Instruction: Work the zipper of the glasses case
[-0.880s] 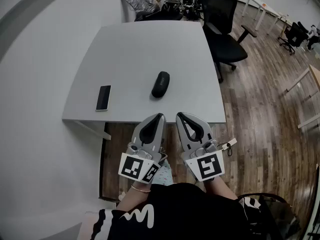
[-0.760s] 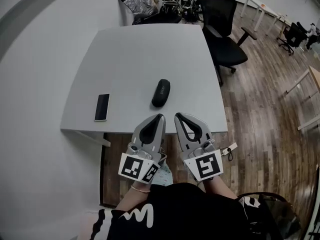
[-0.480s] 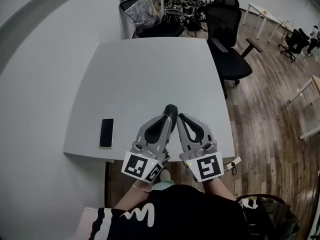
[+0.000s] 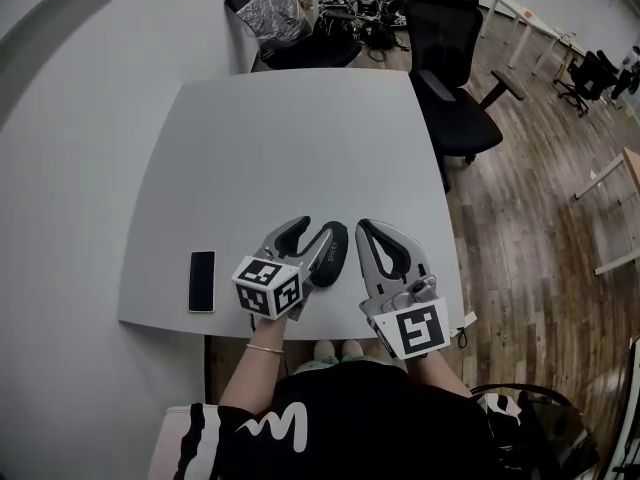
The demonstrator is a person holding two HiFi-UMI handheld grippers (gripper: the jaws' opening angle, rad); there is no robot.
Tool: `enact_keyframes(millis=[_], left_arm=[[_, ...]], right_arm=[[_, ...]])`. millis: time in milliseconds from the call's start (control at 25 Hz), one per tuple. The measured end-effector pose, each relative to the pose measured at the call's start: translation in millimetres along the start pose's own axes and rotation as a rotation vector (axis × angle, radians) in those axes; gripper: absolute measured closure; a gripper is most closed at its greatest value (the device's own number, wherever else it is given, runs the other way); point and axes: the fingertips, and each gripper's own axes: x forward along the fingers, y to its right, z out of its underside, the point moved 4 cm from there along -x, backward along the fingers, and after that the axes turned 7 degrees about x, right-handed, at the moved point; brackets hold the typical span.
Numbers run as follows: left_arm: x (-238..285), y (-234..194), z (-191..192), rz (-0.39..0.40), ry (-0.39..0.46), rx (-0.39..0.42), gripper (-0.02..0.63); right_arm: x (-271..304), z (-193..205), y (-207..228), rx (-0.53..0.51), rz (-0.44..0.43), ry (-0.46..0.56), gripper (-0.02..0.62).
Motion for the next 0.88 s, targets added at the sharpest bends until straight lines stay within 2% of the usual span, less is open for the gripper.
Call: enact_keyframes(millis=[80,120,160,240,320,440,640,880], left_arm=[[21.0,-23.9,41.1,0.022,-0.206,-0.086,0.331],[29.1,-32.8,58.9,0.031,-0.279,-0.127,0.303],[35.7,-39.6,73.4,0.040,-0.323,-0.171,0.287],[46.6,-46.9,92.9,0.058,-0.351,-0.256,0.284],[56.9,-47.1,106.9,0.076,-0.385,-0.287,0.282],[67.0,-42.9,123.4,0.091,-0.452,-0.265,0.234],[88.4,-26.9,129.6,0.134,-0.497,-0.258,0.218],[112.1,-0.4,135.9,0.153,-0.593,-0.112,0.187]], right_arm=[[1.5,-2.9,5.5,-0.006,-0.008,0.003,0.589],[1.5,-2.9,8.4,-0.008,-0.011,0.003,0.589],[1.1,-1.9,11.4,-0.009,-0.013,0.000,0.589],[-0.2,2.5,18.2,-0.003,-0.006,-0.013,0.589],[-1.7,6.9,26.4,0.006,0.009,-0.026,0.589],[-5.9,11.1,35.5,0.011,0.020,-0.030,0.589],[-6.7,15.9,49.3,0.024,0.028,-0.035,0.589],[-6.8,17.3,61.2,0.035,0.035,-0.023,0.589]])
